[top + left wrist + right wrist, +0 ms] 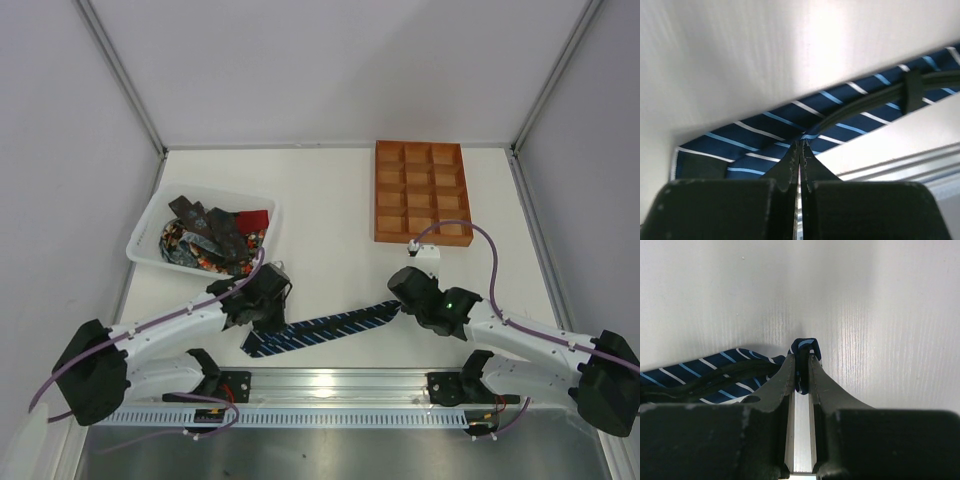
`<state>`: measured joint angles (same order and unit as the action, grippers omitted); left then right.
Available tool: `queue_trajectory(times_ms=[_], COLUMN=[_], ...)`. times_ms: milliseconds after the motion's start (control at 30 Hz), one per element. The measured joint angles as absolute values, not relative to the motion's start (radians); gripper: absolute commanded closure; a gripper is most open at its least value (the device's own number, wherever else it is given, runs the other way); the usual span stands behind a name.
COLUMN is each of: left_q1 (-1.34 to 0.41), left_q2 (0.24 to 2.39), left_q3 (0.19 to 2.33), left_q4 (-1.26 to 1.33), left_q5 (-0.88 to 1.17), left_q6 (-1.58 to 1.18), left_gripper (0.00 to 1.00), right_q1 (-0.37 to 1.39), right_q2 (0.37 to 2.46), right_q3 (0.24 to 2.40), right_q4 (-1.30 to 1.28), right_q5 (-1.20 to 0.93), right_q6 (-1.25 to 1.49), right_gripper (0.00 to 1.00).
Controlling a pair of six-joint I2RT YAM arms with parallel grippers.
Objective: Roll the ties
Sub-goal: Roll the tie
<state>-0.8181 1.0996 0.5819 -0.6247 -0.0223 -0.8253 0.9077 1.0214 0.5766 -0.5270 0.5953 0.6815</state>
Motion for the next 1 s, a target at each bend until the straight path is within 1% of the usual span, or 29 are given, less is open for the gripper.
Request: queue_trajectory(times_ms=[133, 433, 500, 533, 600, 633, 733, 833, 900, 933, 1000], left_q1=[-0.781, -0.771, -0.77, -0.77, -0.77, -0.77, -0.769, -0.769, -0.769, -0.769, -0.769], left_q2=[1.147, 1.149, 1.148, 1.145, 1.134, 1.124, 1.084, 1.039, 1.002, 0.987, 0.97], left_q3=[0.582, 0.582, 0.581, 0.576, 0.561, 0.548, 0.52, 0.519, 0.522, 0.529, 0.554], left_q4=[-0.642, -0.658, -0.661, -0.66, -0.657, -0.655, -0.662, -0.668, -0.669, -0.669, -0.657], left_q5=[-0.028, -0.073, -0.076, -0.076, -0.073, -0.071, -0.065, -0.064, -0.057, -0.052, -0.035], left_q6=[-0.8, -0.812, -0.814, -0.821, -0.83, -0.836, -0.851, -0.861, -0.858, -0.854, -0.846], left_gripper=[1.0, 0.99, 0.91, 0.84, 0.79, 0.68, 0.5, 0.41, 0.42, 0.48, 0.56], right_q1=[0.908, 0.907, 0.907, 0.908, 0.908, 0.907, 0.908, 0.908, 0.909, 0.912, 0.919], right_q2=[1.013, 1.009, 1.01, 1.01, 1.009, 1.009, 1.01, 1.016, 1.024, 1.027, 1.029], right_q3=[0.577, 0.577, 0.577, 0.577, 0.577, 0.577, 0.577, 0.577, 0.579, 0.58, 0.583], right_q4=[-0.528, -0.53, -0.531, -0.531, -0.533, -0.533, -0.534, -0.534, -0.539, -0.544, -0.553], right_q5=[0.597, 0.598, 0.598, 0.598, 0.599, 0.601, 0.605, 0.609, 0.617, 0.622, 0.628], right_q6=[0.682, 0.685, 0.685, 0.685, 0.686, 0.686, 0.686, 0.686, 0.686, 0.686, 0.686], right_gripper=[1.0, 1.0, 1.0, 1.0, 1.0, 1.0, 1.0, 1.0, 1.0, 1.0, 1.0])
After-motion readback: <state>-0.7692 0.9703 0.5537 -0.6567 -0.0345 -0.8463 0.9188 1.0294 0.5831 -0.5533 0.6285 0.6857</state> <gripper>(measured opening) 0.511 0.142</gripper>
